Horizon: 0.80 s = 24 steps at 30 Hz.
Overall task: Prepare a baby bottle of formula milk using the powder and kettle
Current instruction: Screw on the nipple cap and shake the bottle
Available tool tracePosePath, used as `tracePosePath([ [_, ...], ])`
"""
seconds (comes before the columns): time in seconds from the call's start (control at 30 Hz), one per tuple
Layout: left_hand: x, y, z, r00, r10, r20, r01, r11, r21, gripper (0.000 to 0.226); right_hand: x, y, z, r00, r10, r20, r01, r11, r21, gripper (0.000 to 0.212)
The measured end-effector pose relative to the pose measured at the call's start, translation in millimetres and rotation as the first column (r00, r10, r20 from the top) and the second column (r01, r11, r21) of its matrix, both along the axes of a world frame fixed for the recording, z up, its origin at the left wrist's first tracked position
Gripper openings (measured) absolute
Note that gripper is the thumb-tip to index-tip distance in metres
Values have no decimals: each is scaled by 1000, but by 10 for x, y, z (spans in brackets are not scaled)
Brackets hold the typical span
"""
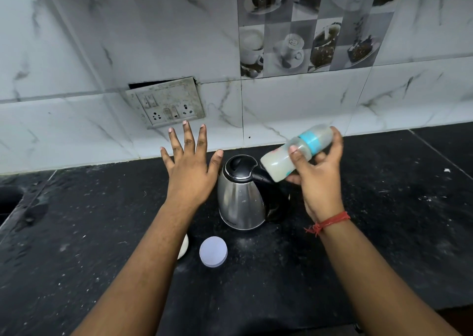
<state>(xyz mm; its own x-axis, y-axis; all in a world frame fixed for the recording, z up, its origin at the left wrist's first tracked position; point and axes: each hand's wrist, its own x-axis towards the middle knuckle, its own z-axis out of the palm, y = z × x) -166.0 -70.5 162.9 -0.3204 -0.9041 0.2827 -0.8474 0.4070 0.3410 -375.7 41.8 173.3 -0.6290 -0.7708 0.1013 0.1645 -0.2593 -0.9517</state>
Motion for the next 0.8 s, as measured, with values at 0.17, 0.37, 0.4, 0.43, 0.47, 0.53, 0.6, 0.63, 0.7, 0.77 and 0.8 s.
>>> tracePosePath([
  [0.17,-13,-1,2,1000,-8,-10,8,1000,6,84,-7,19,-40,951,301,-76,-290,949,124,88],
  [0.37,-14,-34,-6,1000,-2,-12,2,1000,-1,84,-12,-16,-62,988,138,71,-139,990,9,85],
  [0.4,-4,-41,-5,1000,4,-10,-4,1000,-1,85,-32,-28,-55,992,67,103,-64,998,-30,85],
  [0.43,1,-48,-3,1000,9,-10,-9,1000,4,85,-54,-34,-57,993,8,120,-1,998,-55,84],
  [0.47,4,-56,-2,1000,14,-12,-13,1000,8,85,-69,-39,-61,993,-24,118,32,998,-62,84],
  [0.53,-1,-58,-5,1000,14,-14,-14,1000,8,85,-58,-35,-64,997,32,66,-30,999,-31,84],
  [0.6,-13,-60,-3,1000,7,-16,-7,1000,5,85,-22,-23,-85,974,227,2,-227,973,34,85],
  [0.63,-19,-64,-1,1000,4,-18,-4,1000,6,85,-7,-11,-85,955,298,-17,-296,953,56,85],
  [0.7,-23,-68,0,1000,5,-18,-5,1000,8,85,-5,-8,-54,955,297,7,-297,954,35,84],
  [0.77,-16,-69,-4,1000,7,-15,-7,1000,7,85,-28,-22,-21,982,172,78,-170,985,-35,84],
  [0.8,-12,-71,-5,1000,8,-16,-8,1000,5,85,-35,-36,-7,991,92,101,-86,994,-64,85],
])
